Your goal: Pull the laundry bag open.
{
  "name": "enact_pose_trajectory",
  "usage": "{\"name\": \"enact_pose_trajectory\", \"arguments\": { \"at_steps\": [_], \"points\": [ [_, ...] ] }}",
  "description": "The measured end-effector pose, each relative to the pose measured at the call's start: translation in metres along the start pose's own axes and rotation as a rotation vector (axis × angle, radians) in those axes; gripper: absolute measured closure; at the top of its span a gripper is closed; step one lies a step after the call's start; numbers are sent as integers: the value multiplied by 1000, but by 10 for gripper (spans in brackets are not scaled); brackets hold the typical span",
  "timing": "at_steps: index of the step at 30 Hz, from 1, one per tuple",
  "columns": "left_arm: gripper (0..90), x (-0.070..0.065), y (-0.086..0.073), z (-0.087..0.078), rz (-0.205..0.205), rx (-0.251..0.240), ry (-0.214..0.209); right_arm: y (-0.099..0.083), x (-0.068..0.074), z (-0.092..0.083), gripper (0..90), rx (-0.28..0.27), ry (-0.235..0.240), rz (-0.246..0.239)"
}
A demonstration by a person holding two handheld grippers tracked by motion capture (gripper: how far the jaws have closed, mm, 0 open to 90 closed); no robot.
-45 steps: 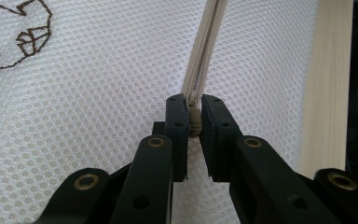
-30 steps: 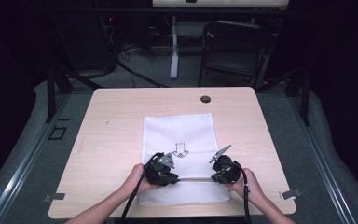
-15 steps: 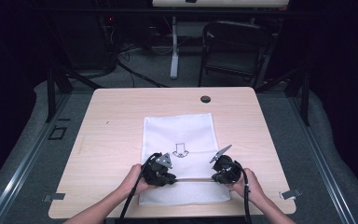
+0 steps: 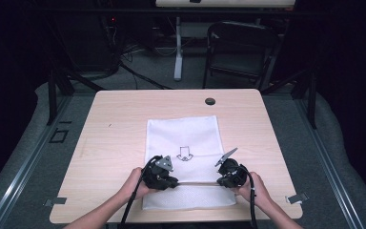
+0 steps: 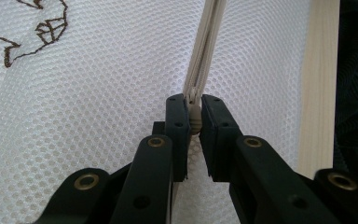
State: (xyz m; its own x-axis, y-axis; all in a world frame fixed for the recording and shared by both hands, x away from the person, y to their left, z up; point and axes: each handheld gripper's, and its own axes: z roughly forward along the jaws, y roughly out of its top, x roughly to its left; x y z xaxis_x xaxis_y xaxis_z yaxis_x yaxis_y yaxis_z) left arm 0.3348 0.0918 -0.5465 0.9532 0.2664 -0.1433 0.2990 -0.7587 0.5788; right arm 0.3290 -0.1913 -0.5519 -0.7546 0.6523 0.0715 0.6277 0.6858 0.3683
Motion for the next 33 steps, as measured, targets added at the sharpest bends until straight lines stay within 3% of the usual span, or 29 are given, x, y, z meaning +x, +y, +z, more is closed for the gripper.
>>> {"name": "enact_pose_trajectory", "arguments": {
  "at_steps": [14, 18, 22, 23, 24, 29, 33],
  "points": [
    [815, 3, -8, -7, -12, -9, 2, -2, -3, -1, 900, 6, 0, 5],
    [814, 3, -8, -8, -7, -9, 1, -3, -2, 0, 900, -20, 10, 29],
    [814, 3, -11, -10, -10, -16, 1, -2, -3, -1, 900, -3, 2, 14],
    [813, 3, -12, -12, -9, -3, 17, -2, -3, -1, 900, 6, 1, 2],
    [813, 4, -13, -12, -16, -23, 2, -2, -3, -1, 900, 7, 0, 3],
    [813, 3, -14, -14, -9, -18, 0, -3, -2, 0, 900, -18, 8, 27],
    [813, 5, -16, -16, -22, -38, 5, -1, -3, -1, 900, 11, -6, -1]
  ]
}}
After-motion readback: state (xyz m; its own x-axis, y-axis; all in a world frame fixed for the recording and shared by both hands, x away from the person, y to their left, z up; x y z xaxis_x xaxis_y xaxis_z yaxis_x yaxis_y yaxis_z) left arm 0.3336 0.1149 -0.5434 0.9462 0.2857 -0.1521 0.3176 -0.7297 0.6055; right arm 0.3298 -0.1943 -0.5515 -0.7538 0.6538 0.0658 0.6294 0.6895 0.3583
